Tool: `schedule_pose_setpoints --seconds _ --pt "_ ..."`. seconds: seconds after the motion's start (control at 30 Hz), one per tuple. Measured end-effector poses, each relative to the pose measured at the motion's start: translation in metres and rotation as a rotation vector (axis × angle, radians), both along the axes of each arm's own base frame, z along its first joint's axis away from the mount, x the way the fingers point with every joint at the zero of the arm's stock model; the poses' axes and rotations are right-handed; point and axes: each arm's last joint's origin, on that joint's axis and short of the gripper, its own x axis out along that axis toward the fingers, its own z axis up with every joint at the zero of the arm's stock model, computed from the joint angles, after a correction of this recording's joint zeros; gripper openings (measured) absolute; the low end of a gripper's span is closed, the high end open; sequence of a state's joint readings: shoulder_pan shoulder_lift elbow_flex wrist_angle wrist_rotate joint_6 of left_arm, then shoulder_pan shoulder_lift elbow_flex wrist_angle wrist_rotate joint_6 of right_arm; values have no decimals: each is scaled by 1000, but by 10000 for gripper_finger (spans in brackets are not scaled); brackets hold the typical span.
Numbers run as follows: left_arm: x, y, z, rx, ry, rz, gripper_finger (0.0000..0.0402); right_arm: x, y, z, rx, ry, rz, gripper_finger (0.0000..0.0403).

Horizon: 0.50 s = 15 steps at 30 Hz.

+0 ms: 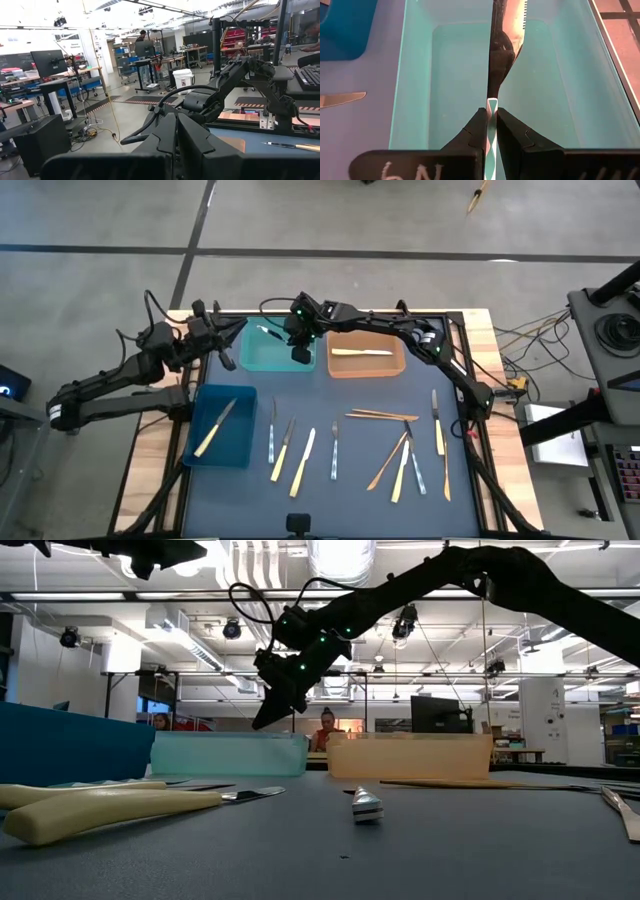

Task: Sort silverware by color (type)
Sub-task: Put the white knife into the light blue bin

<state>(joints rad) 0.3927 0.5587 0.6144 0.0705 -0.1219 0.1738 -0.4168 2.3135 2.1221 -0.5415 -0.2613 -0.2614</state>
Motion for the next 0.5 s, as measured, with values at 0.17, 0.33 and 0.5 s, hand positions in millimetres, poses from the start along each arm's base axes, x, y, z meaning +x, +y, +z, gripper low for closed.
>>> schedule_pose_setpoints --seconds 0.17,0.33,0.5 --pt "0 0 0 0 2 0 0 0 0 0 0 0 0 41" --pt "0 0 0 -2 4 0 0 0 0 0 0 0 0 40" --pt "0 0 0 -2 4 0 0 0 0 0 0 0 0 38"
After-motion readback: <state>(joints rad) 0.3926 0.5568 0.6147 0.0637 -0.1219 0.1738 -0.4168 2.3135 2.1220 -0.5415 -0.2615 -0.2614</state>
